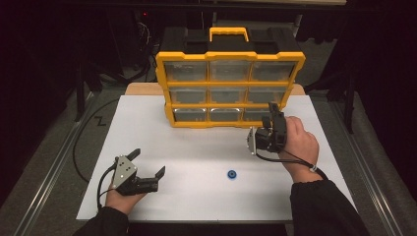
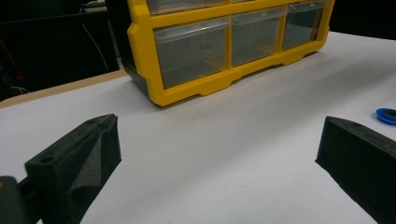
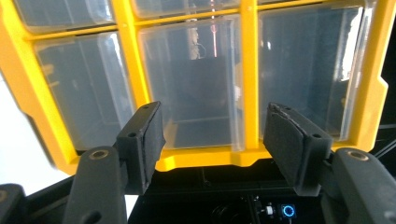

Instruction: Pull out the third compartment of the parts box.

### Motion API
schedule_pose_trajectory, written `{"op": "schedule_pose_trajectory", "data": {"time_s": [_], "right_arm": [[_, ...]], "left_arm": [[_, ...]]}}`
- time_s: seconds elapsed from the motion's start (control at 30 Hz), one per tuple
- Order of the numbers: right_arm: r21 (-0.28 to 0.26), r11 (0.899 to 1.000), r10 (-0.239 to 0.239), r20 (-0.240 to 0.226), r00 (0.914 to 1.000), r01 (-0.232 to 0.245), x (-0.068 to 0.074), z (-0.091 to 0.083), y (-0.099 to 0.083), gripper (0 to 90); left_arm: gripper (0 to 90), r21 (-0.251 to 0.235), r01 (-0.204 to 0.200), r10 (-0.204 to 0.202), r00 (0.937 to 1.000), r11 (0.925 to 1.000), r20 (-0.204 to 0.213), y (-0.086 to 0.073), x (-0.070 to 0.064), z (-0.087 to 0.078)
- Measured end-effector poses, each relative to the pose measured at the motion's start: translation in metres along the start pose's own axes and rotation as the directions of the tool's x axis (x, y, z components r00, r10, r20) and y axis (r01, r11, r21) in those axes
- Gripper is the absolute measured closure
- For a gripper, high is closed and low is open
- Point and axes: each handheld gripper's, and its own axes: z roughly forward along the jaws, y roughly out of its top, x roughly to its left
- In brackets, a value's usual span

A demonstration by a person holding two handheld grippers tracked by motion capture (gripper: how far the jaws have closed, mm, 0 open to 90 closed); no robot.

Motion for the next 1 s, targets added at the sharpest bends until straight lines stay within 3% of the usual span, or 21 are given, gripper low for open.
{"op": "schedule_pose_trajectory", "data": {"time_s": [0.3, 0.33, 1.0], "right_arm": [[0.009, 1.0, 0.006, 0.004, 1.0, -0.006, -0.02, 0.005, 0.0, 45.1], [-0.001, 1.0, -0.022, 0.019, 0.9996, 0.022, -0.025, 0.006, 0.0, 45.5], [0.013, 1.0, -0.012, 0.07, 0.9974, 0.011, -0.071, 0.025, 0.009, 55.0]], "left_arm": [[0.4, -0.002, -0.002, 0.002, 1.0, 1.0, 0.0, 0.0, 0.0, 0.0], [0.3, -0.002, -0.002, 0.002, 1.0, 1.0, 0.0, 0.0, 0.0, 0.0], [0.3, -0.001, -0.001, 0.001, 1.0, 1.0, 0.0, 0.0, 0.0, 0.0]]}}
